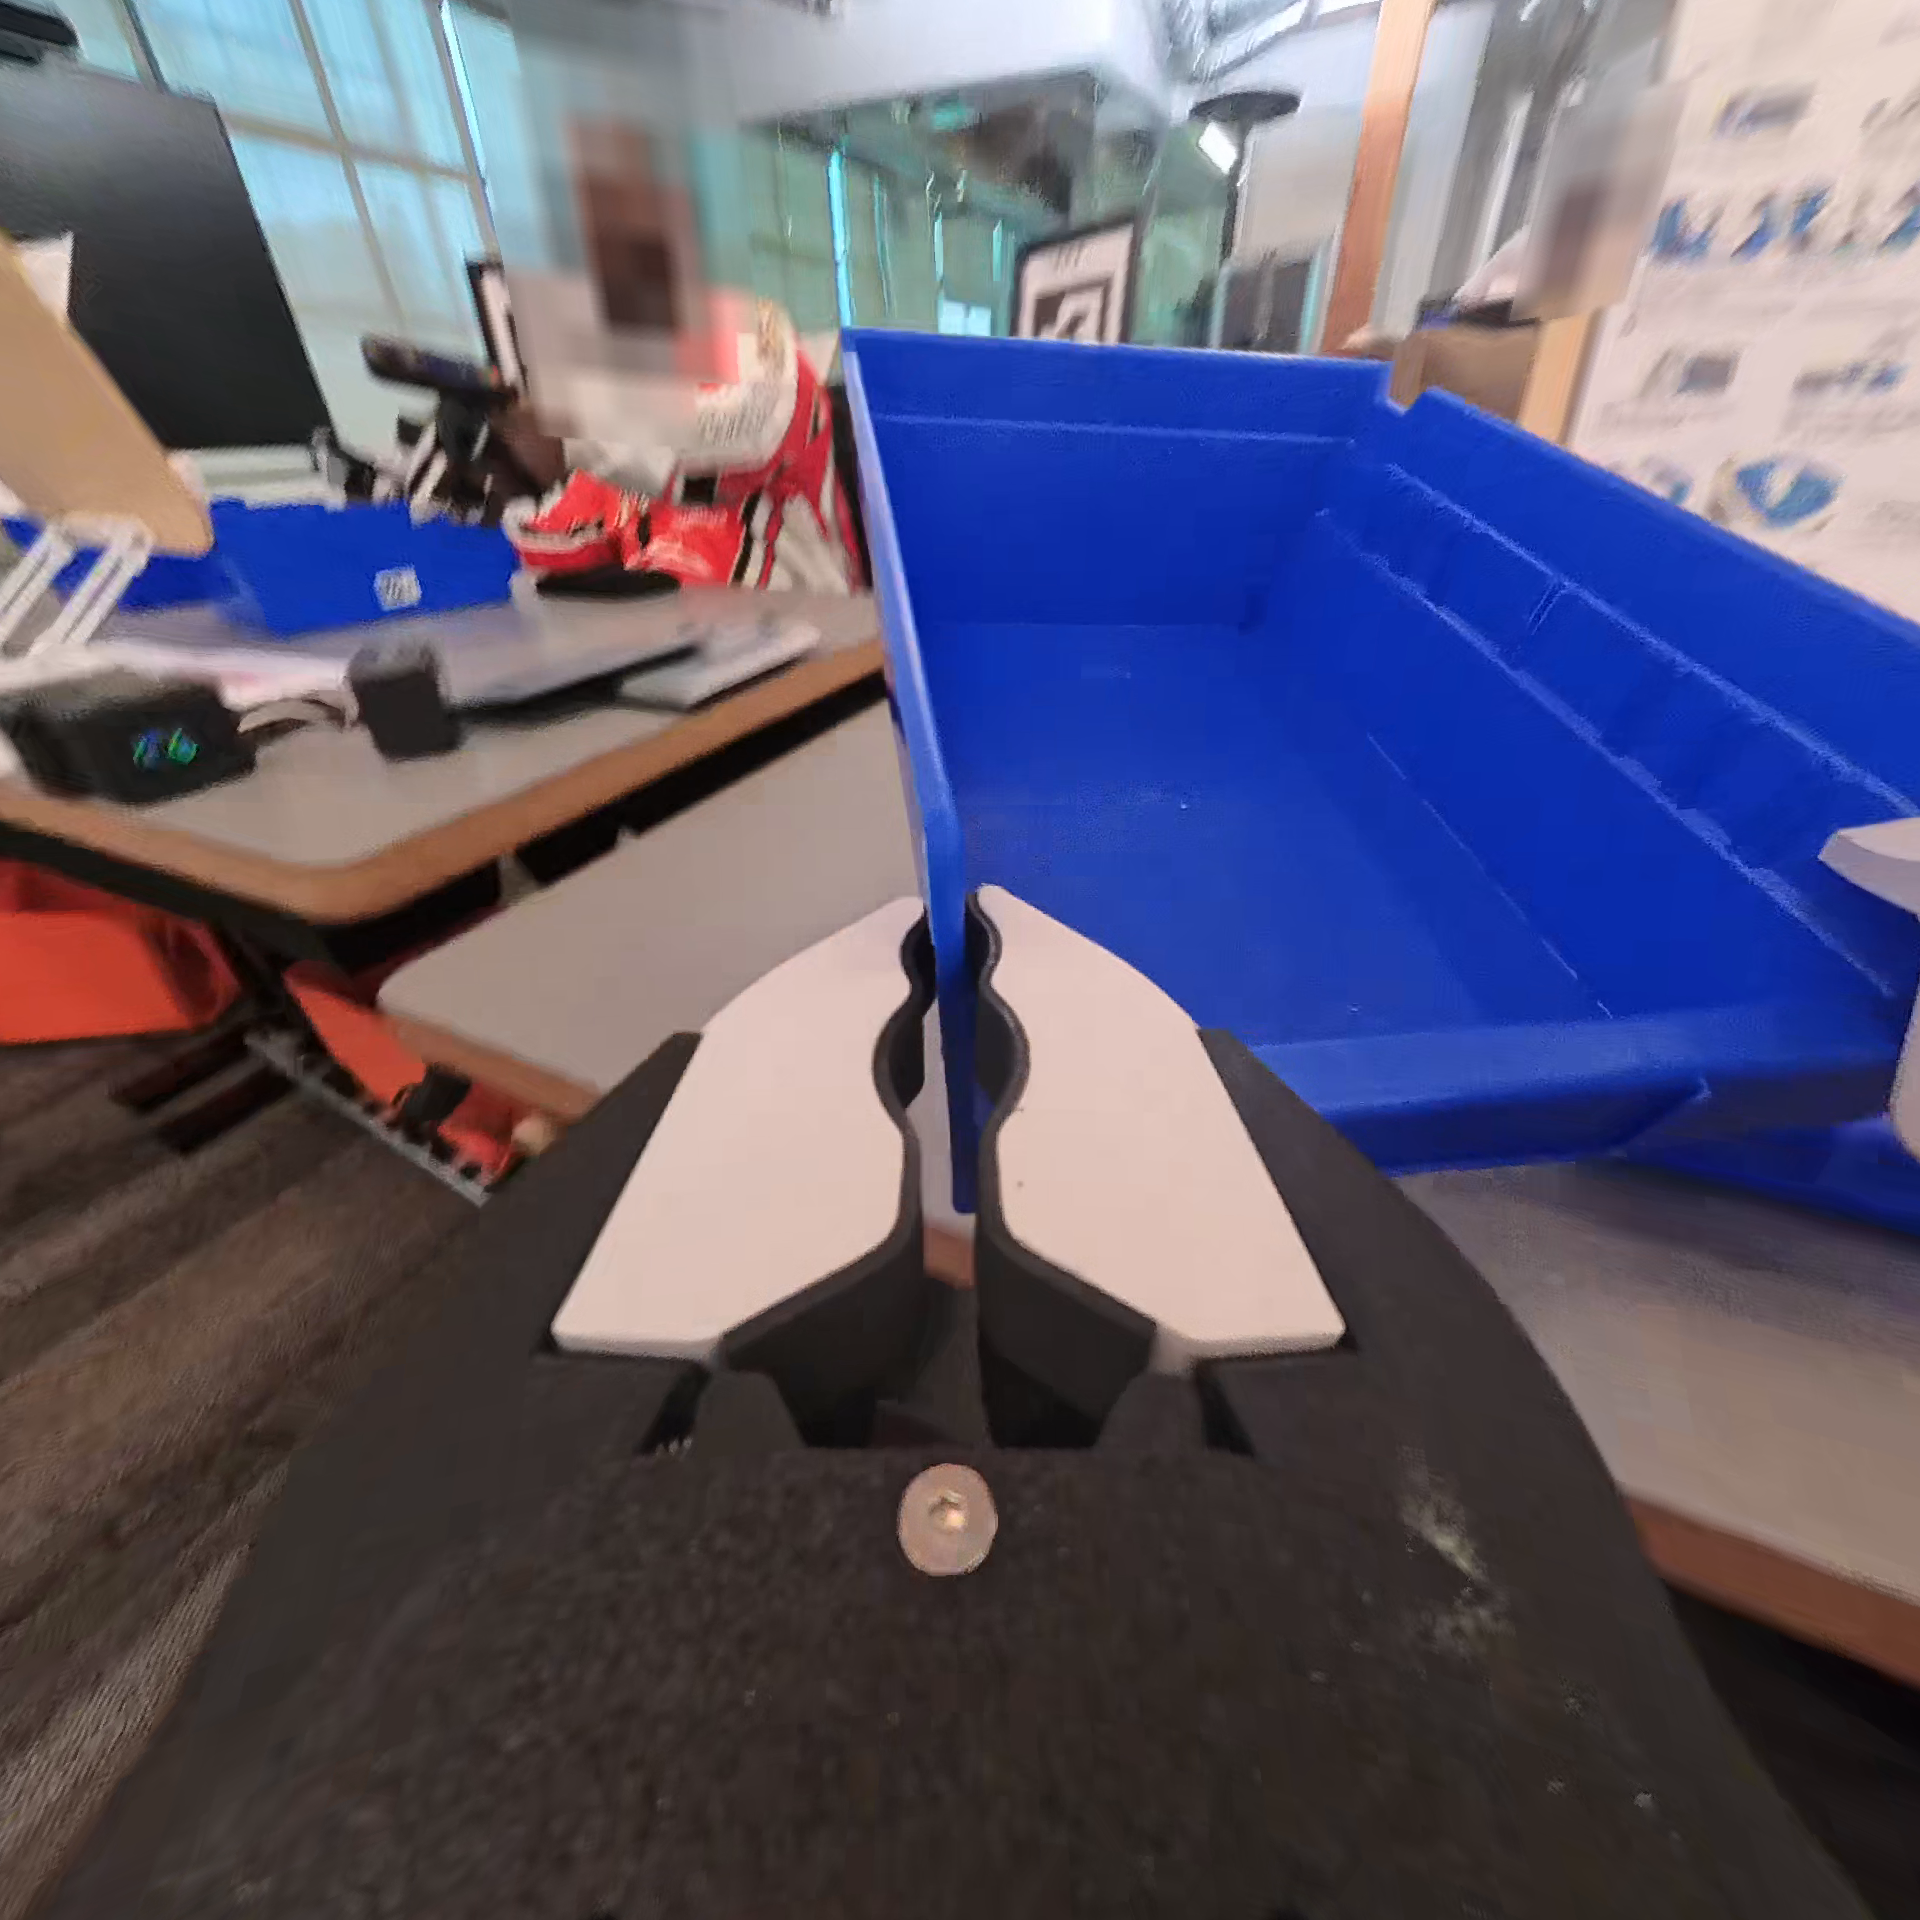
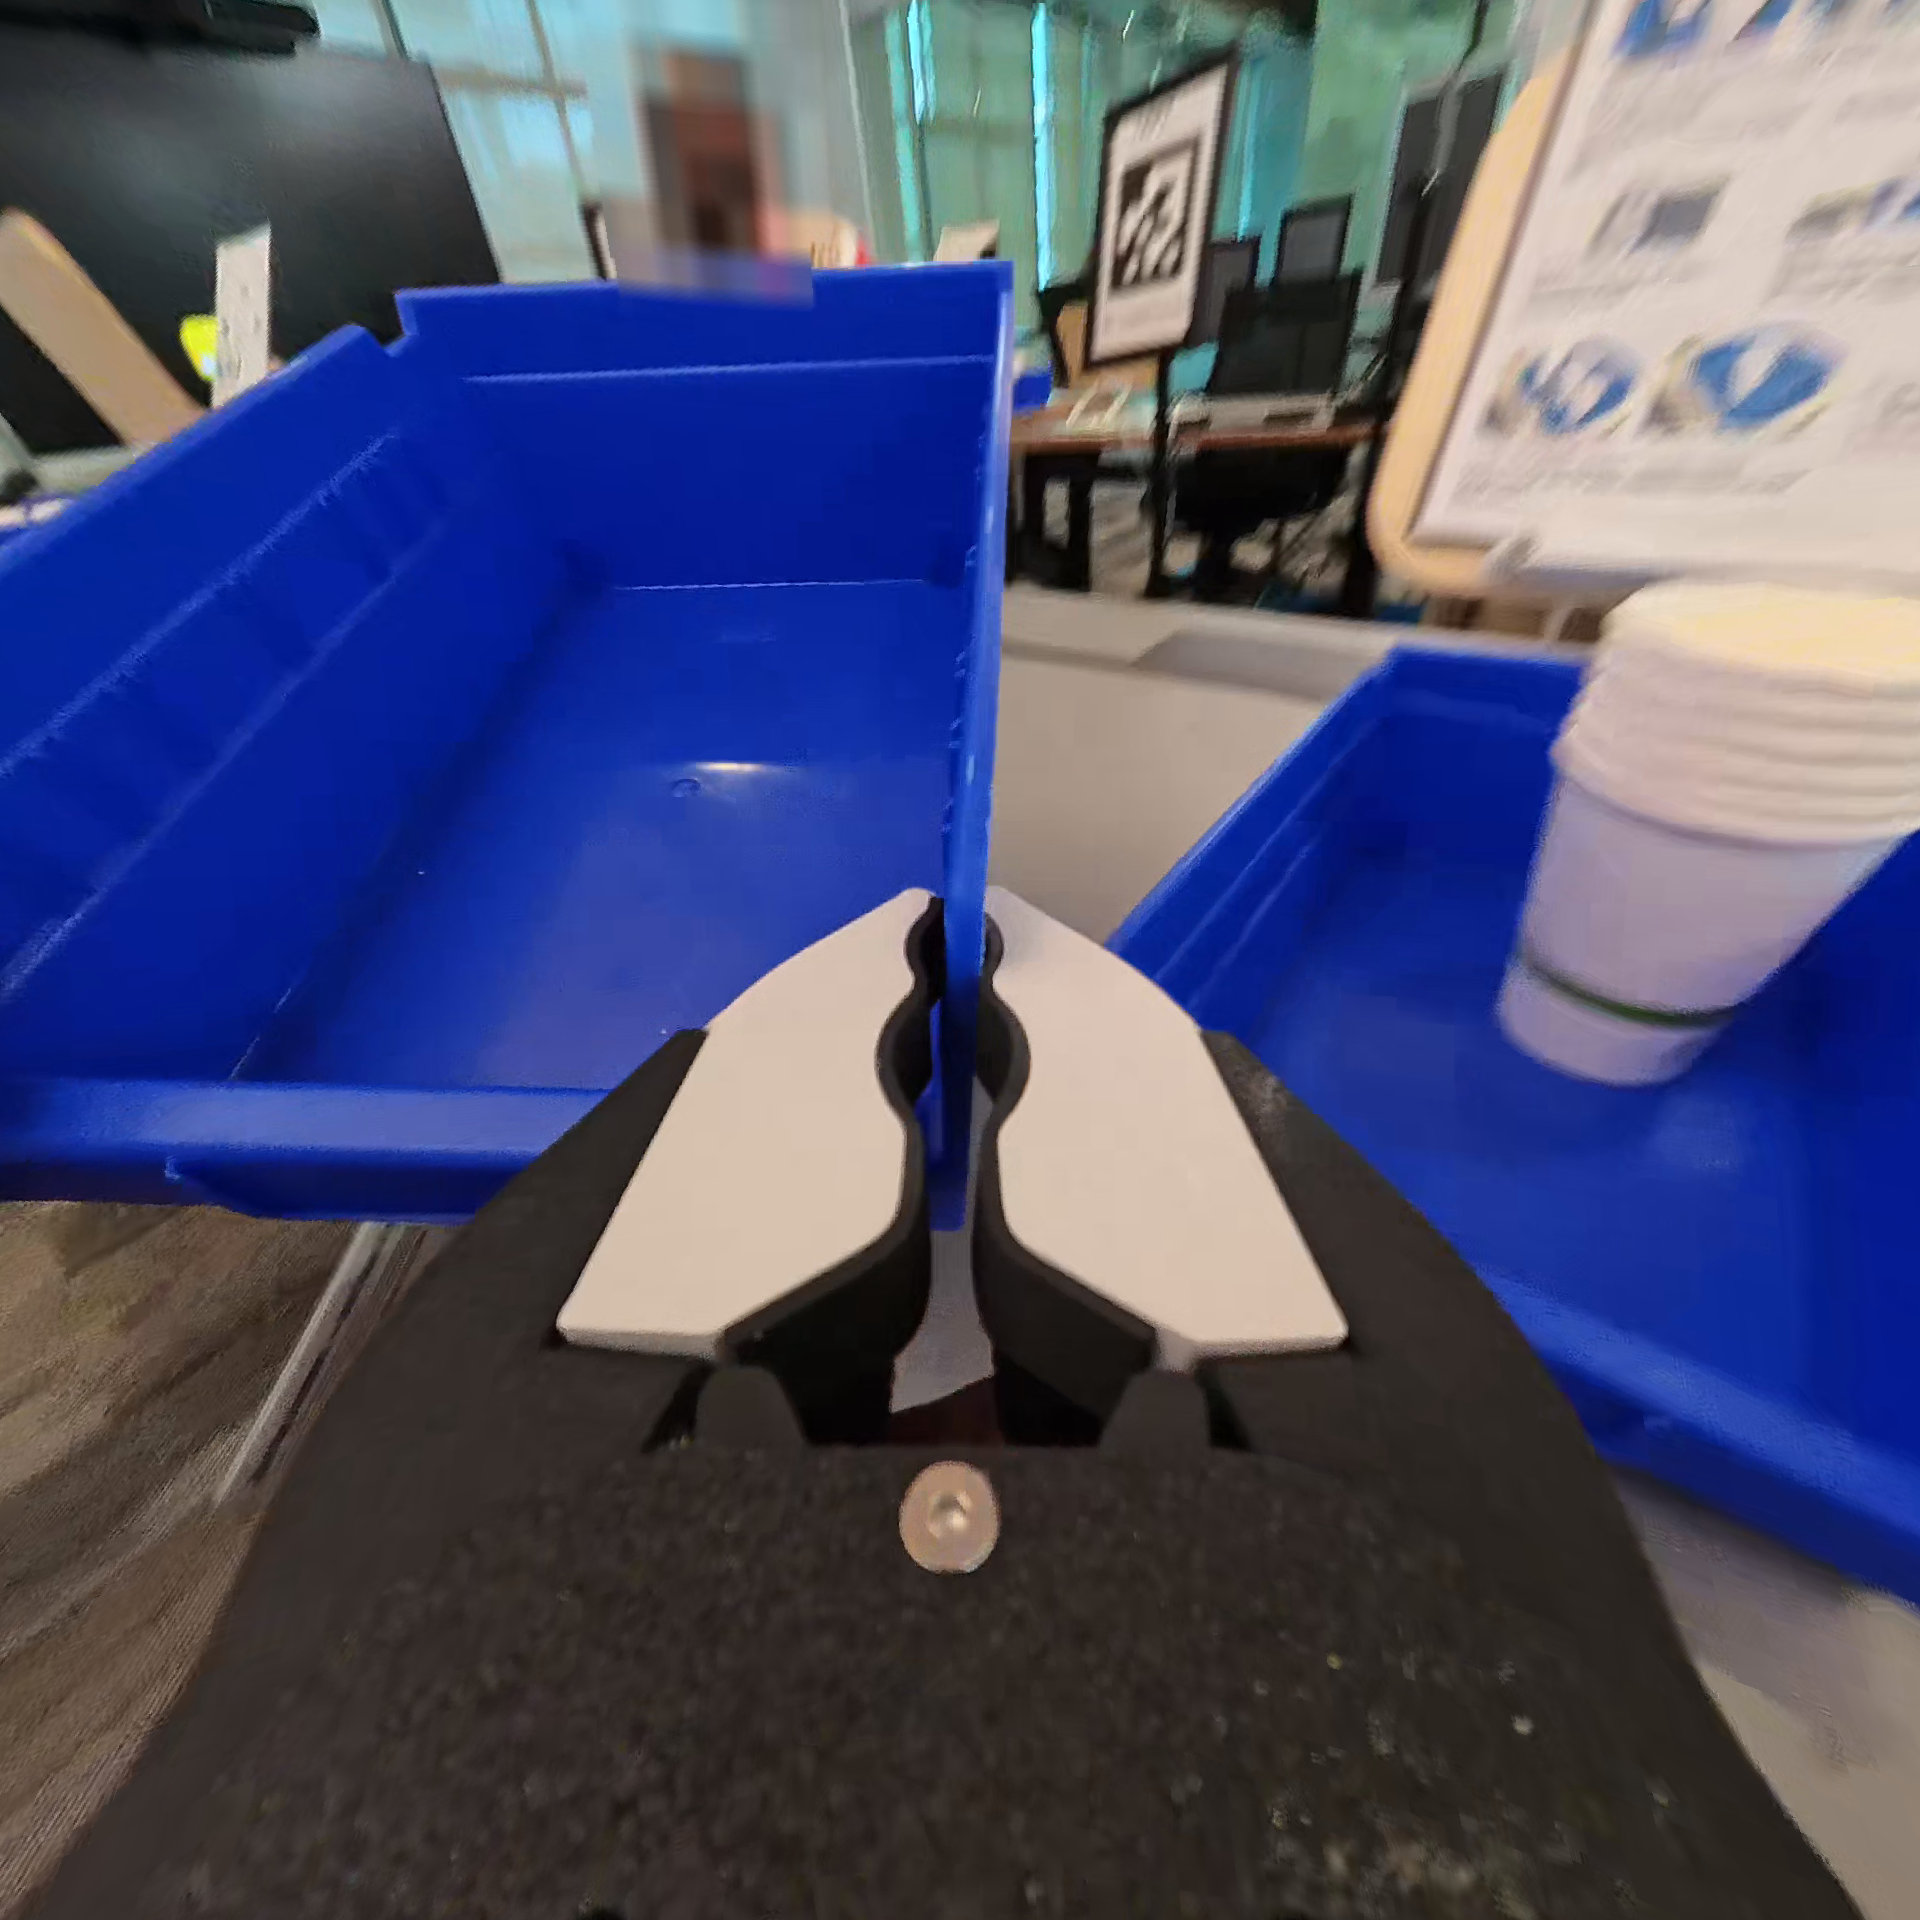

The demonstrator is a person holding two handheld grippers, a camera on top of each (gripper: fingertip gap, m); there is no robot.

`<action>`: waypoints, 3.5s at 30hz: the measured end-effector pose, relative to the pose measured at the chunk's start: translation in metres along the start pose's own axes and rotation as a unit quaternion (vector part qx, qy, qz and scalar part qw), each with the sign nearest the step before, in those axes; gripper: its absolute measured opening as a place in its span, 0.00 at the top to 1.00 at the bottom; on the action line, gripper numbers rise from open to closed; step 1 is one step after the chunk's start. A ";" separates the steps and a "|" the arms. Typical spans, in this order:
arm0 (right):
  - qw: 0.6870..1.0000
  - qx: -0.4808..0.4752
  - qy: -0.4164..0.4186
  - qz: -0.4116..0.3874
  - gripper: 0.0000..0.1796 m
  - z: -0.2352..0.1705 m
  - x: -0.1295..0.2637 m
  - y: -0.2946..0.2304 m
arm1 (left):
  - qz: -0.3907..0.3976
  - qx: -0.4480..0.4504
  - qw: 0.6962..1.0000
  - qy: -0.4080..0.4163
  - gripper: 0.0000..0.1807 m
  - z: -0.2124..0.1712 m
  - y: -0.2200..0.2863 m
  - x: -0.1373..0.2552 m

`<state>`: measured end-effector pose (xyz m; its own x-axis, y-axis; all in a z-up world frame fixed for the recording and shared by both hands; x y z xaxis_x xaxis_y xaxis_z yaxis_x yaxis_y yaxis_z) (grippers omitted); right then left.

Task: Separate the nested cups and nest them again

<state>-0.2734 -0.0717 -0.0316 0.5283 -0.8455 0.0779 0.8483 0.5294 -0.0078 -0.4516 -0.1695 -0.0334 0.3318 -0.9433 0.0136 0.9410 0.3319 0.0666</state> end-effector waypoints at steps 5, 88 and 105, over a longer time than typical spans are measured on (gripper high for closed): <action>0.994 0.013 0.071 -0.079 0.98 0.082 0.043 0.089 | -0.095 -0.018 0.993 0.061 0.98 0.074 0.091 -0.016; 0.970 -0.068 -0.077 -0.221 0.98 -0.054 -0.037 0.114 | -0.194 -0.029 0.955 -0.221 0.99 -0.067 0.122 -0.157; 0.974 -0.043 -0.122 -0.188 0.97 -0.076 -0.142 0.028 | -0.174 -0.032 0.951 -0.254 0.98 -0.086 0.005 -0.237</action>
<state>-0.3218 0.0576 -0.1184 0.1639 -0.9312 0.3255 0.9856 0.1683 -0.0148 -0.5194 0.0566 -0.1217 -0.0604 -0.8735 0.4830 0.9955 -0.0171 0.0937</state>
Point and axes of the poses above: each gripper's, where its closed fingertips meet, x back along the fingers, z out of its top, y = z × x across the jaws, the point moved 2 cm from there along x, back along the fingers, and after that the axes turned 5 degrees about x, right-handed, at the moved point
